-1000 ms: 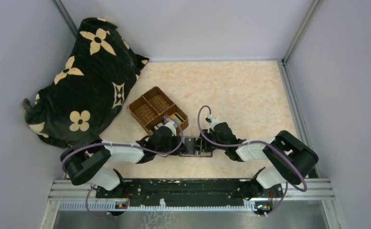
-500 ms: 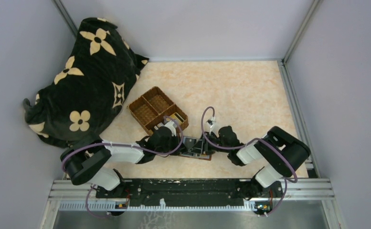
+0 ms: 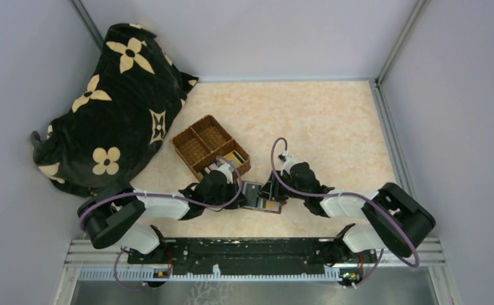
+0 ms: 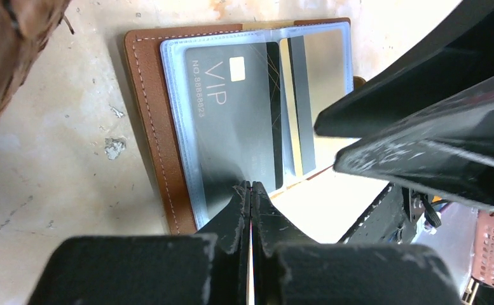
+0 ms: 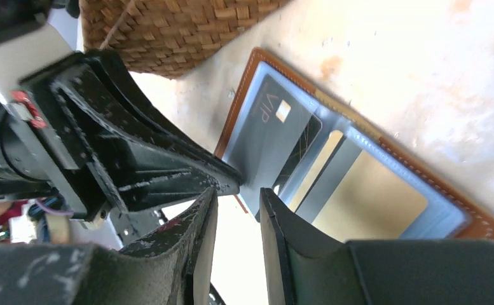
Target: Take the credit cards out of the card holder
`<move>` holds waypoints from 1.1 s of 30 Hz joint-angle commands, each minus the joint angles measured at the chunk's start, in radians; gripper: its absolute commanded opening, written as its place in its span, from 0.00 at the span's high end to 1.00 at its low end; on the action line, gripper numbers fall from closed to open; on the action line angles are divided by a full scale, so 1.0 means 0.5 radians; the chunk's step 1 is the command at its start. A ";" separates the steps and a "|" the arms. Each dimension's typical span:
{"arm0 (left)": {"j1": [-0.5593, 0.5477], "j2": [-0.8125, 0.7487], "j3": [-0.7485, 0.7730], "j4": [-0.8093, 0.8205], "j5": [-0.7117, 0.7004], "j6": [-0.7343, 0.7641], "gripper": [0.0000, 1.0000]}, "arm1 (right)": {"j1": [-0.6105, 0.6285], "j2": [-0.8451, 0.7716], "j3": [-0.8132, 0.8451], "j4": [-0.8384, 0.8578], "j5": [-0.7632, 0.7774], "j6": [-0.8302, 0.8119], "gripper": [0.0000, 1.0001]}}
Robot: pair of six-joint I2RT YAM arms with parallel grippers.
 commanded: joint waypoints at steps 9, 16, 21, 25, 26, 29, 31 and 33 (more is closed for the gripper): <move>-0.165 0.046 0.092 0.028 0.007 -0.066 0.79 | -0.022 -0.463 0.193 -0.868 0.501 -0.303 0.77; -0.162 0.052 0.294 -0.080 -0.034 0.060 0.49 | -0.023 -0.543 0.079 -0.991 0.591 -0.319 0.94; -0.147 0.176 0.366 -0.009 0.035 0.062 0.38 | -0.022 -0.540 -0.017 -0.960 0.621 -0.296 1.00; -0.137 0.281 0.370 0.091 0.109 0.018 0.32 | -0.024 -0.493 -0.059 -0.921 0.614 -0.271 1.00; -0.137 0.298 0.367 0.103 0.117 0.016 0.31 | -0.023 -0.490 -0.070 -0.914 0.614 -0.267 1.00; -0.137 0.318 0.356 0.118 0.113 0.009 0.31 | -0.024 -0.485 -0.080 -0.905 0.620 -0.263 1.00; -0.134 0.323 0.347 0.122 0.101 0.011 0.31 | -0.024 -0.477 -0.080 -0.910 0.626 -0.263 1.00; -0.133 0.334 0.343 0.134 0.101 0.015 0.31 | -0.023 -0.464 -0.081 -0.901 0.616 -0.262 1.00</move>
